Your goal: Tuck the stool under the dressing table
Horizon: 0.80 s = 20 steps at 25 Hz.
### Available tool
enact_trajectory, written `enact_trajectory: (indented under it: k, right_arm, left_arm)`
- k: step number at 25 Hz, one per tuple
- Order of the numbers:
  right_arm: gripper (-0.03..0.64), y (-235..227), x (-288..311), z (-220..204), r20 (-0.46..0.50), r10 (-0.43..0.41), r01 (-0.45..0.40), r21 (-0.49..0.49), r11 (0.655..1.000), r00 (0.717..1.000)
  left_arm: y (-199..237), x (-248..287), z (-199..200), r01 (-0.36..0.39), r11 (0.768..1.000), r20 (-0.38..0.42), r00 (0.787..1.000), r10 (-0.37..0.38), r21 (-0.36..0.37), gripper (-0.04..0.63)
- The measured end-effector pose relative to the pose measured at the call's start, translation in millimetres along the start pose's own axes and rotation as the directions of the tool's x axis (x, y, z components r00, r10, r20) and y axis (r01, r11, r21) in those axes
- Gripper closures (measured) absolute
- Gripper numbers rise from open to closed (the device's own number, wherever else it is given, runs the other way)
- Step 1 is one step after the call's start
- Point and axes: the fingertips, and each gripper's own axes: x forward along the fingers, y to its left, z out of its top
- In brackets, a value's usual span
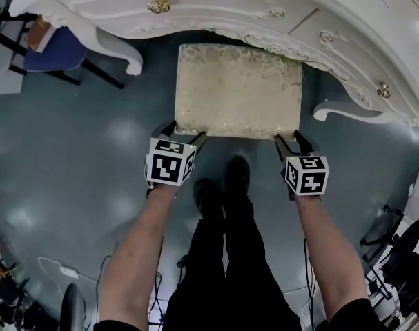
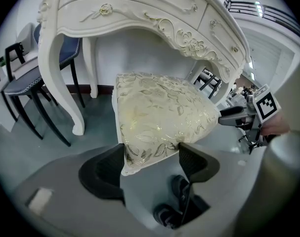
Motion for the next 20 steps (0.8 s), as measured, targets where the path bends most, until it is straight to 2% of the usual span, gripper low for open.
enact_trajectory:
  k: [2,5,9,12,15,20]
  right_arm:
    - [0.380,-4.8,1.0,9.2,0.005,0.012,-0.012,0.011,1.000,1.000]
    - [0.386,-6.8,-0.4,15.0,0.019,0.058,-0.059,0.077,0.995,0.998]
    - [0.402,-8.4,1.0,13.5,0.022,0.074,-0.076,0.100,0.992,0.997]
    - [0.405,-9.0,4.1,16.2,0.020,0.065,-0.067,0.095,0.993,0.998]
    - [0.407,-11.0,7.4,21.6,0.036,0.062,-0.065,0.090,0.994,0.997]
    - [0.408,-18.5,17.0,39.9,0.076,0.037,-0.044,0.086,0.995,0.996]
  left_arm:
    - [2.5,3.0,9.4,-0.006,1.000,0.006,1.000,0.006,0.008,0.225]
    - [4.6,-1.3,12.8,-0.061,0.998,0.000,0.998,0.061,0.020,0.229]
    - [4.7,-8.3,4.0,-0.140,0.990,0.003,0.990,0.140,-0.006,0.308]
    - [6.6,-4.9,5.6,-0.131,0.991,-0.011,0.991,0.130,-0.037,0.313]
    - [10.6,0.3,15.1,-0.126,0.991,-0.013,0.992,0.126,-0.034,0.313]
    - [20.9,10.1,38.3,-0.137,0.991,0.050,0.989,0.137,-0.005,0.314]
